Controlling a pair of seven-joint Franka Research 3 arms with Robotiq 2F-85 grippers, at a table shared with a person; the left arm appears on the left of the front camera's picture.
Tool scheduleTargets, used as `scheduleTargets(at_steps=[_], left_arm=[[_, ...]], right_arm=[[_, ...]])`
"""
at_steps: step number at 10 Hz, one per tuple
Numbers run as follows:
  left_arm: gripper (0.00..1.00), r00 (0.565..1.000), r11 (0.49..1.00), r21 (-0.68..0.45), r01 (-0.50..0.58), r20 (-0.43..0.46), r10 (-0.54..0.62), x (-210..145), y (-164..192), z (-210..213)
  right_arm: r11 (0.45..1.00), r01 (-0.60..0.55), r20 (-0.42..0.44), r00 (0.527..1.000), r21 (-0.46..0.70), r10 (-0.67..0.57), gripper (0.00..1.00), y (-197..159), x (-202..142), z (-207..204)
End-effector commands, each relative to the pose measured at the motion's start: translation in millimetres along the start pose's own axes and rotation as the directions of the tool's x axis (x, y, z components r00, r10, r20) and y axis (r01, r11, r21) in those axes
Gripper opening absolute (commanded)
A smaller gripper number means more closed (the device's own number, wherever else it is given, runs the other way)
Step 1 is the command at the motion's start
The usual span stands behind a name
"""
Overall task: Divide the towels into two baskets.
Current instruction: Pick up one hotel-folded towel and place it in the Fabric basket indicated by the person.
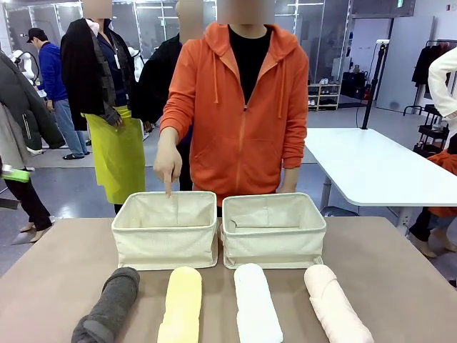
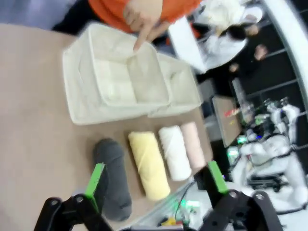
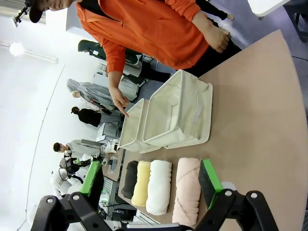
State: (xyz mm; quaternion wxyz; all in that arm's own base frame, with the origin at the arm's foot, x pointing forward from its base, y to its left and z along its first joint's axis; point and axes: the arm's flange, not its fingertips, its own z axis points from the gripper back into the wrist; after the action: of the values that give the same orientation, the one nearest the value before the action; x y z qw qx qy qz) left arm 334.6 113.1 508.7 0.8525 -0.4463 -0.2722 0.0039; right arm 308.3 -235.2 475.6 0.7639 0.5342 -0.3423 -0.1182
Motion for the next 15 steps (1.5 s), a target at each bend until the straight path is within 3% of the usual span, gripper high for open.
scheduleTargets(at_steps=[1,4,7,11,15], left_arm=[[1.0,0.975,0.99,0.138,0.041,-0.224,-0.009,12.5,-22.6,-32.0],[1.0,0.911,0.957,0.258,0.131,-0.413,-0.013,0.8,-37.3,-99.3],[1.0,0.849,0.907,0.382,0.178,-0.526,0.055,-32.4,-31.0,-133.1],[1.0,0.868,0.888,0.456,0.062,-0.463,0.178,-68.2,-14.9,-168.6],[1.0,0.848,0.883,0.466,0.048,-0.486,0.211,-95.8,5.9,-212.5]], right_arm=[[1.0,-0.02,0.013,1.0,0.014,0.019,1.0,2.1,0.7,1.1],[1.0,-0.02,0.013,1.0,0.014,0.019,1.0,2.1,0.7,1.1],[1.0,-0.02,0.013,1.0,0.014,0.019,1.0,2.1,0.7,1.1],[1.0,-0.02,0.013,1.0,0.014,0.019,1.0,2.1,0.7,1.1],[1.0,-0.02,0.013,1.0,0.014,0.019,1.0,2.1,0.7,1.1]])
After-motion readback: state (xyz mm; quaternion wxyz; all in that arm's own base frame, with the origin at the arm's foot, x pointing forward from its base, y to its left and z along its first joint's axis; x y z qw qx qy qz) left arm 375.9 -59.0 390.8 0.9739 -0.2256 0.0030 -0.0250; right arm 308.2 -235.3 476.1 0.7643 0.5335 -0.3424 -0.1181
